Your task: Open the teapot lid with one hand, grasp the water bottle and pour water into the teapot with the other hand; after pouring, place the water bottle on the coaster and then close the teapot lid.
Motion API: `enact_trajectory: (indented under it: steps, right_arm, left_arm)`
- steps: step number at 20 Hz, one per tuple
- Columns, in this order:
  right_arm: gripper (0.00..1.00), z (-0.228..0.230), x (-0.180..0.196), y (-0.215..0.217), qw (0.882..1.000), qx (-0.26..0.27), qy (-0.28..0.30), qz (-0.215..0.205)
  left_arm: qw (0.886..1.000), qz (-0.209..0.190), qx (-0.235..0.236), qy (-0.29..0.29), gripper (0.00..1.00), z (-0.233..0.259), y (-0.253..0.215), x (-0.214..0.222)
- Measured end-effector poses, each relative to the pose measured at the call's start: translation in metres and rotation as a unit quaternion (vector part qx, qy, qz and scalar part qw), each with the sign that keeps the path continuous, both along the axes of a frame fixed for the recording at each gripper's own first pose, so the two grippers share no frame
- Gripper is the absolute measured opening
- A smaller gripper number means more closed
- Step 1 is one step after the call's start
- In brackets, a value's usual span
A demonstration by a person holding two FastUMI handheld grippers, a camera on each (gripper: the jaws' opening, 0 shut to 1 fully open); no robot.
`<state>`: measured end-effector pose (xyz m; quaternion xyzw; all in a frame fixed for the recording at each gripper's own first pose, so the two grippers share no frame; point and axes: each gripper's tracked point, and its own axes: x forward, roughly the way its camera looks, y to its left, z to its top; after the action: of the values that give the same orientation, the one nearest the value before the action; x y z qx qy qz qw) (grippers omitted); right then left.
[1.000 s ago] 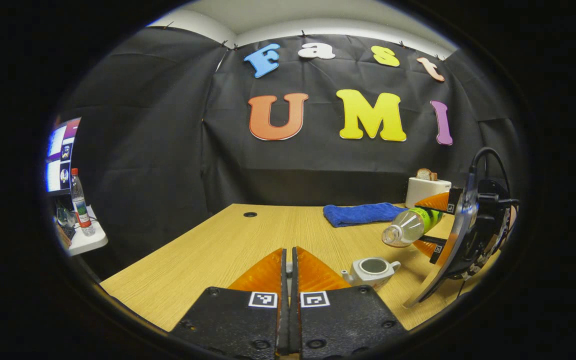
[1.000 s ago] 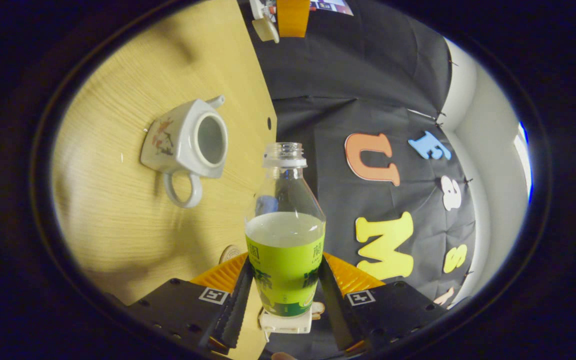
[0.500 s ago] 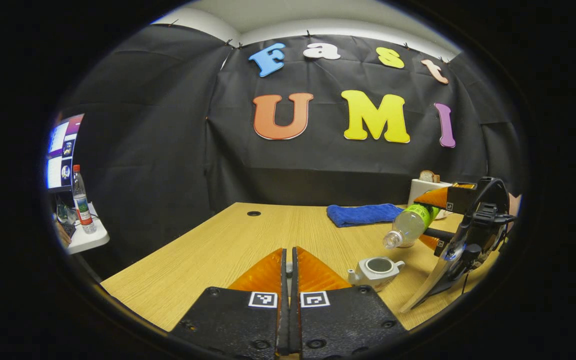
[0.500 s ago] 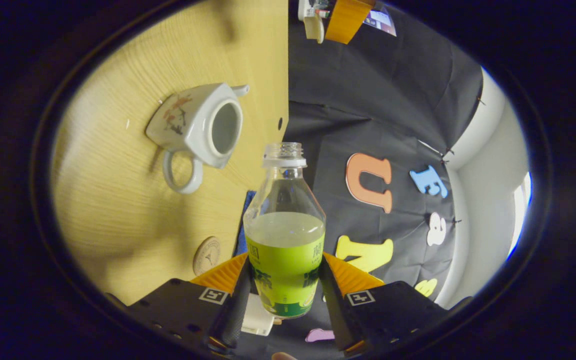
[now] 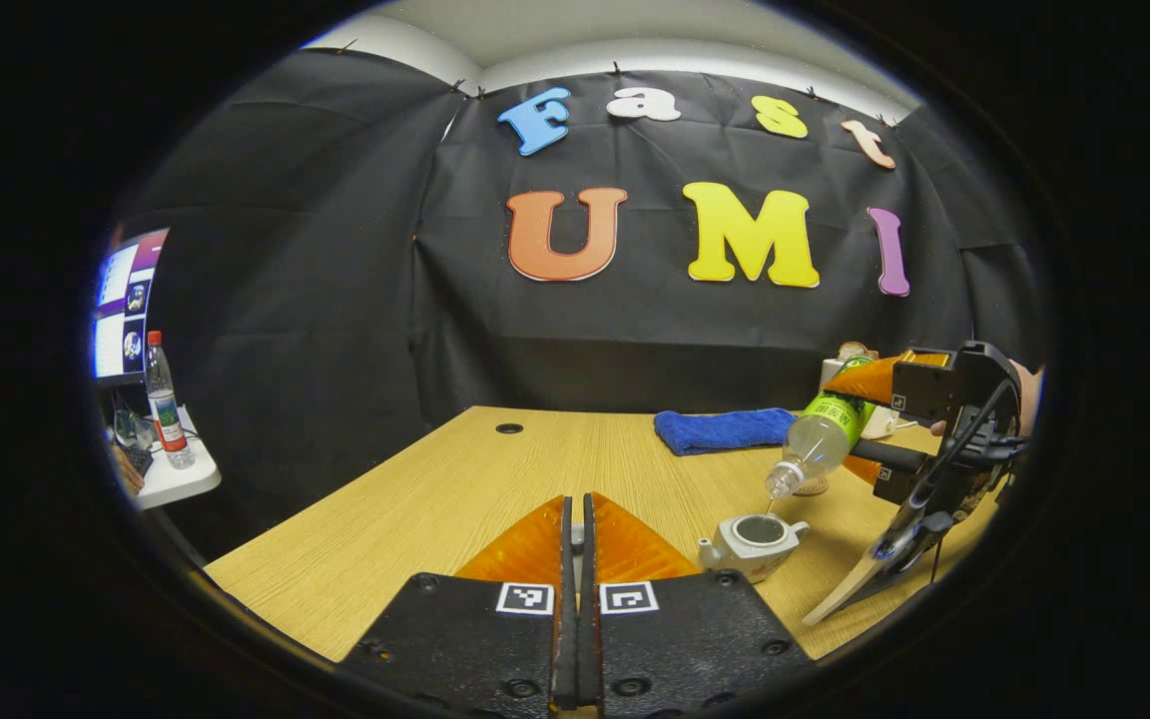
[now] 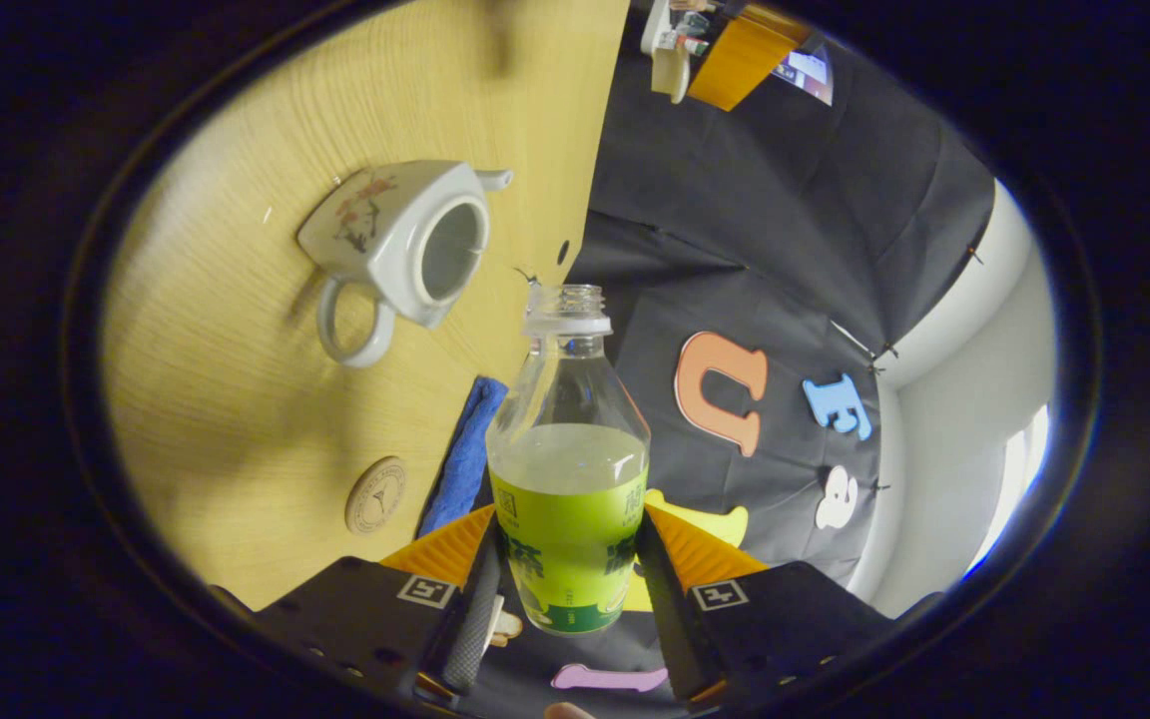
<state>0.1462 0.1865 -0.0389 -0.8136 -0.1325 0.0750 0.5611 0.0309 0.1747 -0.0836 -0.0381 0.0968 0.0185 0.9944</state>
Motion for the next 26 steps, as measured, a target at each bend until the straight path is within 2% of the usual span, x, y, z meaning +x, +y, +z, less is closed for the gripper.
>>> enact_trajectory:
  steps: [1,4,6,26]
  right_arm:
    - [0.70,0.000,0.000,0.000,1.000,-0.006,-0.002,0.001]
    - [0.72,-0.001,0.001,-0.001,1.000,-0.016,-0.004,0.000]
    - [0.70,0.000,0.002,-0.001,1.000,-0.019,-0.007,0.000]
    - [0.72,0.009,-0.004,0.005,0.998,-0.045,-0.030,0.010]
  left_arm:
    - [1.000,0.001,-0.001,0.000,0.02,0.001,0.000,0.000]
    - [1.000,0.002,0.000,0.001,0.02,0.001,0.002,-0.001]
    - [1.000,0.002,-0.001,0.000,0.02,0.001,0.002,-0.001]
    - [1.000,-0.004,0.004,0.003,0.03,0.001,-0.003,-0.002]
